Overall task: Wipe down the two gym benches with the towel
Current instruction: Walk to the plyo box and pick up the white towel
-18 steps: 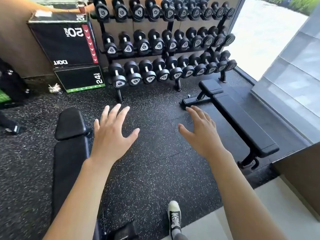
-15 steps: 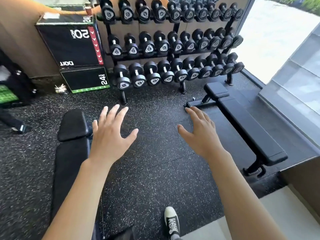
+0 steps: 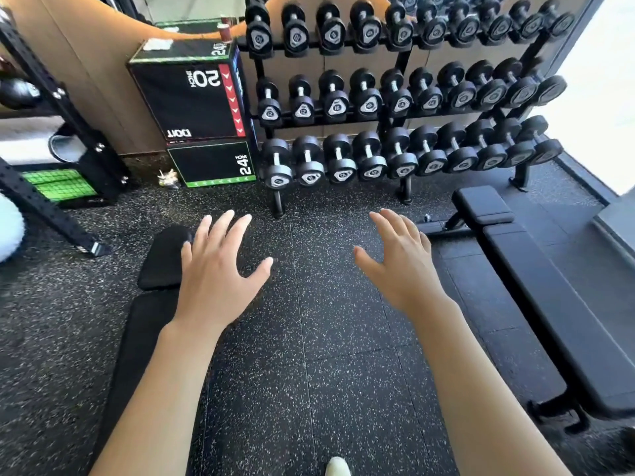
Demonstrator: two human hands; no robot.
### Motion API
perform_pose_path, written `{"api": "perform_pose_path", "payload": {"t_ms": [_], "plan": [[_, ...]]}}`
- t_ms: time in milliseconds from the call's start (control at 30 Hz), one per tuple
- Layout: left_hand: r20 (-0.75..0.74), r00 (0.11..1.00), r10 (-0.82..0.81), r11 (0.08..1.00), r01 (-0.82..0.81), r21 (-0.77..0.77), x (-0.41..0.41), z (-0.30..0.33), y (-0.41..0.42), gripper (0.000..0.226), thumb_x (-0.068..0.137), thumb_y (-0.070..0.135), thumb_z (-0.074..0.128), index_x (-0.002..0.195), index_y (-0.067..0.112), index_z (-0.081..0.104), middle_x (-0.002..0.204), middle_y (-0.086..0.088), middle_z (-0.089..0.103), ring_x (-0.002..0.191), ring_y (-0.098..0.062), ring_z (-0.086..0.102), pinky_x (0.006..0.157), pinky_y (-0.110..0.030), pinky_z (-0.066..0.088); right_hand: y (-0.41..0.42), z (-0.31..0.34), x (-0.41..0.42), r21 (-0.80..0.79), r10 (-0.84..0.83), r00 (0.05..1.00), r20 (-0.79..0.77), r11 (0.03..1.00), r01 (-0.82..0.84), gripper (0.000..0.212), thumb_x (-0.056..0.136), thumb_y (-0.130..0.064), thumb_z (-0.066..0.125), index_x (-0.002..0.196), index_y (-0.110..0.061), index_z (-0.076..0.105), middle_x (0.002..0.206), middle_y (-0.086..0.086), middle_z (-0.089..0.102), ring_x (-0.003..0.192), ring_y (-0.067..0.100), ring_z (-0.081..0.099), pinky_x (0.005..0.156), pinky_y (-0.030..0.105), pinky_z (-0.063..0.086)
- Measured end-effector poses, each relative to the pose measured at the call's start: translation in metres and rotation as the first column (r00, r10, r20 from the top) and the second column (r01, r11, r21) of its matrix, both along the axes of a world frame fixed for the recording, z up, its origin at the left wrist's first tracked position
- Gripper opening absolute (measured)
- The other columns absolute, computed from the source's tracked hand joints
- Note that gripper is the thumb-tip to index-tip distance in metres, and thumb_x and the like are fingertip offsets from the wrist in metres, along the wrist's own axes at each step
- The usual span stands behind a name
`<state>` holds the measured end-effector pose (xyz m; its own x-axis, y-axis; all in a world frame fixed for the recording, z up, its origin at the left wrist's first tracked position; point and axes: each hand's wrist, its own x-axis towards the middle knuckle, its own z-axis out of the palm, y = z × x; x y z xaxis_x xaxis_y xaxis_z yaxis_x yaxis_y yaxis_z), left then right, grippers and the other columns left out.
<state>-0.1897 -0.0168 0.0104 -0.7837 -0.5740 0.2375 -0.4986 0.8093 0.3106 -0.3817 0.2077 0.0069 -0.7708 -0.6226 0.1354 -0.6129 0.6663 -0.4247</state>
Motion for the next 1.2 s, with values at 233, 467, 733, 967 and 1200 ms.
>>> {"api": "perform_pose_path", "payload": {"t_ms": [233, 467, 733, 967, 1200], "plan": [[0.015, 0.997, 0.078, 0.997, -0.078, 0.008, -0.029, 0.0, -0.04, 0.074, 0.097, 0.061, 0.058, 0.16, 0.032, 0.034, 0.171, 0.004, 0.029, 0.161, -0.027, 0.016, 0.122, -0.067, 0.027, -0.057, -0.002, -0.042, -0.007, 0.084, 0.996, 0.041, 0.996, -0.084, 0.071, 0.097, -0.058, 0.049, 0.159, -0.026, 0.031, 0.167, -0.003, 0.026, 0.155, 0.023, 0.016, 0.124, 0.059, 0.018], [-0.017, 0.996, 0.091, 0.995, -0.091, 0.03, -0.064, -0.01, -0.11, 0.073, 0.097, 0.059, 0.057, 0.16, 0.032, 0.033, 0.171, 0.003, 0.028, 0.16, -0.027, 0.017, 0.122, -0.067, 0.027, -0.136, -0.008, -0.08, 0.004, 0.116, 0.993, 0.019, 0.993, -0.116, 0.073, 0.095, -0.06, 0.047, 0.158, -0.027, 0.032, 0.166, -0.004, 0.027, 0.155, 0.023, 0.018, 0.123, 0.058, 0.02], [-0.052, 0.994, 0.092, 0.994, -0.089, 0.063, -0.109, -0.01, -0.24, 0.072, 0.097, 0.059, 0.057, 0.159, 0.032, 0.034, 0.17, 0.004, 0.029, 0.16, -0.026, 0.017, 0.123, -0.067, 0.026, -0.271, 0.006, -0.123, 0.036, 0.132, 0.991, -0.016, 0.991, -0.131, 0.073, 0.095, -0.062, 0.045, 0.158, -0.029, 0.029, 0.165, -0.005, 0.028, 0.154, 0.02, 0.019, 0.122, 0.053, 0.02], [-0.064, 0.993, 0.098, 0.993, -0.094, 0.073, -0.141, -0.003, -0.332, 0.073, 0.096, 0.061, 0.056, 0.16, 0.032, 0.035, 0.17, 0.002, 0.031, 0.16, -0.027, 0.019, 0.123, -0.068, 0.025, -0.366, 0.014, -0.149, 0.039, 0.165, 0.986, -0.029, 0.986, -0.164, 0.072, 0.096, -0.06, 0.048, 0.157, -0.027, 0.032, 0.165, -0.003, 0.029, 0.154, 0.021, 0.019, 0.122, 0.054, 0.022], [-0.076, 0.988, 0.135, 0.989, -0.129, 0.072, -0.173, -0.003, -0.394, 0.072, 0.096, 0.058, 0.058, 0.159, 0.029, 0.037, 0.169, 0.0, 0.032, 0.159, -0.029, 0.021, 0.122, -0.069, 0.026, -0.434, 0.02, -0.191, 0.039, 0.192, 0.98, -0.044, 0.981, -0.19, 0.07, 0.096, -0.06, 0.049, 0.155, -0.028, 0.034, 0.164, -0.003, 0.031, 0.153, 0.021, 0.021, 0.122, 0.055, 0.024]]}}
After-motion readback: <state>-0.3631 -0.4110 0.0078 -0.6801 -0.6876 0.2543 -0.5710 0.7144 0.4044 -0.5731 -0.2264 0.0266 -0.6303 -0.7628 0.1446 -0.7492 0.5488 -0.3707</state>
